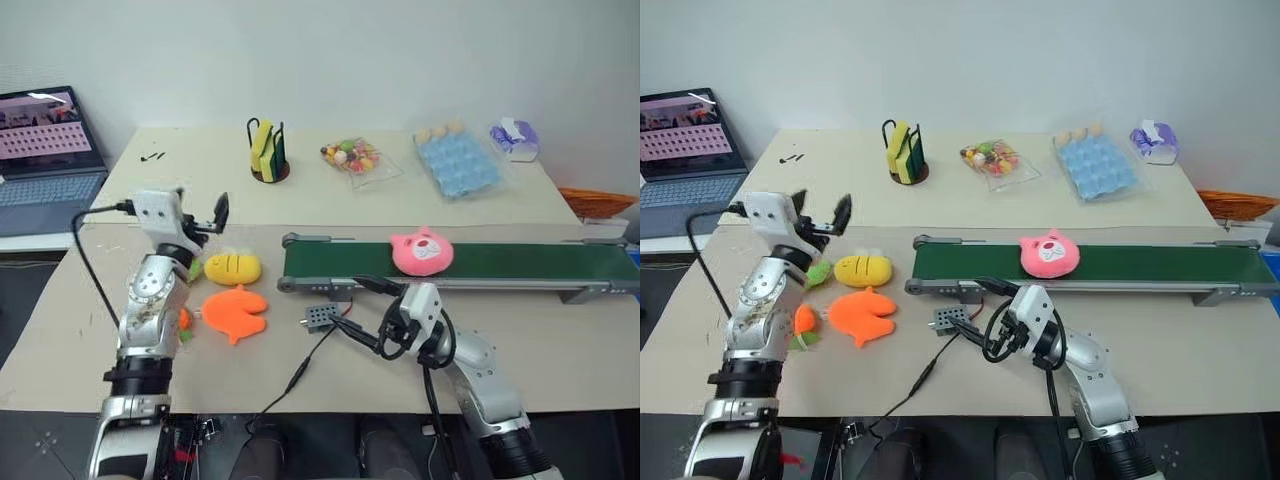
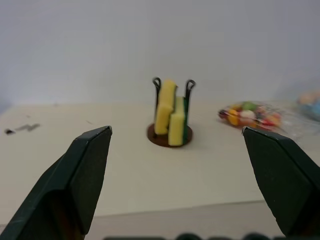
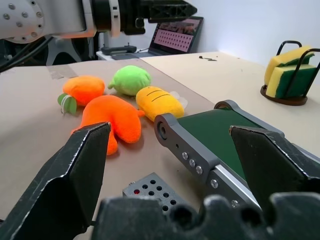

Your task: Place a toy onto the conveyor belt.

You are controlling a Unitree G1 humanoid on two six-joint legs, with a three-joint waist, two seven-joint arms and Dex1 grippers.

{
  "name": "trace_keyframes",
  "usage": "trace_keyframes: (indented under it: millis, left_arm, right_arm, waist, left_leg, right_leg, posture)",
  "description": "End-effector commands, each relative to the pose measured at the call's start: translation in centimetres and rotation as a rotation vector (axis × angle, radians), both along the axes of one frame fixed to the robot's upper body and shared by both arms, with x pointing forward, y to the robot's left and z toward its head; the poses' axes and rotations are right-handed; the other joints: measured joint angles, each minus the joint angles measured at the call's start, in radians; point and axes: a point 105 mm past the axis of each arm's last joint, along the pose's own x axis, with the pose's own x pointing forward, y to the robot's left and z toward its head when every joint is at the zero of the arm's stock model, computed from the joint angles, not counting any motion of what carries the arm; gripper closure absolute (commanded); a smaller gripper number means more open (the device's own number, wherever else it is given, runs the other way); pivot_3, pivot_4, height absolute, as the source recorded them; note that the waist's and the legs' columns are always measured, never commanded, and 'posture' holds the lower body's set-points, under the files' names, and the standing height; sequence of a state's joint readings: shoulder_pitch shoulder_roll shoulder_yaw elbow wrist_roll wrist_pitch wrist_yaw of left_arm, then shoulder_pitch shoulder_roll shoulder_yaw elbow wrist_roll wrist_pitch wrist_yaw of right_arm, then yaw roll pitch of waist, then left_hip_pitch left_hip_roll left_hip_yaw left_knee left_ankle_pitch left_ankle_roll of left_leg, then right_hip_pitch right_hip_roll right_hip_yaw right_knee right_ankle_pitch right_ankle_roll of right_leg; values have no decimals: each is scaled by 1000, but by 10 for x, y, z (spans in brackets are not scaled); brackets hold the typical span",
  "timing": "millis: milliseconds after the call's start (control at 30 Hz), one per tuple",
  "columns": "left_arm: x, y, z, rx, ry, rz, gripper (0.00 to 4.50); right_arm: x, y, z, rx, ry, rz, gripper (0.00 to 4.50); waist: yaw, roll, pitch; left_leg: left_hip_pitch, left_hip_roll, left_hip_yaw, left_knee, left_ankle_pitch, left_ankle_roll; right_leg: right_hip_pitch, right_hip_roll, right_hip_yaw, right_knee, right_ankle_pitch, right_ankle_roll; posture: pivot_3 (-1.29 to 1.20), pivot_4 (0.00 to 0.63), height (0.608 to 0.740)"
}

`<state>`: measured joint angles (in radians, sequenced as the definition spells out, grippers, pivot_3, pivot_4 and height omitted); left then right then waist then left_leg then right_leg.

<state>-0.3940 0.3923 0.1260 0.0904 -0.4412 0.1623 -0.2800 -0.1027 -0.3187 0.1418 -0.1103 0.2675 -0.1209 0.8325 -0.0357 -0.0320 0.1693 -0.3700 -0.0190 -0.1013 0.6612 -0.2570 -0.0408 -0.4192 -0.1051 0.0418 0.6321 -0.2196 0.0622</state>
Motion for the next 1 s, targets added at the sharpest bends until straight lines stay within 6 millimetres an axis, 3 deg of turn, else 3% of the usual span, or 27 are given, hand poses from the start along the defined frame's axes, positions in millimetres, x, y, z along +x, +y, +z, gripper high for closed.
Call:
trace_keyframes:
  millis: [33, 167, 367, 633, 1000]
  left_arm:
    - [-28, -56, 6, 71, 14, -360, 29]
    - [-45, -70, 6, 206, 25, -552, 29]
    - [-49, -67, -1, 355, 68, -716, 29]
    - [-51, -73, -3, 325, 102, -830, 29]
    - [-49, -78, -3, 314, 99, -862, 29]
  right_arm:
    - [3, -6, 13, 32, -31, -13, 0]
    - [4, -6, 14, 41, -32, -17, 0]
    - [5, -5, 13, 44, -32, -19, 0]
    - [7, -6, 11, 38, -32, -39, 0]
    - [6, -8, 11, 35, -33, -49, 0]
  waist:
    - [-3, 0, 0]
    - [-5, 0, 0]
    - [-8, 1, 0]
    - [-7, 1, 0]
    - [-8, 1, 0]
  left_leg:
    - [0, 0, 0, 0, 0, 0]
    - [0, 0, 0, 0, 0, 0]
    - [2, 1, 1, 0, 0, 0]
    - [1, 1, 1, 0, 0, 0]
    - [1, 2, 1, 0, 0, 0]
  right_leg:
    - [0, 0, 0, 0, 0, 0]
    - [0, 1, 0, 0, 0, 0]
    - [1, 3, 2, 0, 1, -2]
    - [0, 3, 2, 0, 1, -2]
    - [0, 3, 2, 0, 1, -2]
  posture:
    - [0, 150, 740]
    - [0, 150, 740]
    - [0, 150, 740]
    - [0, 150, 740]
    - [0, 150, 740]
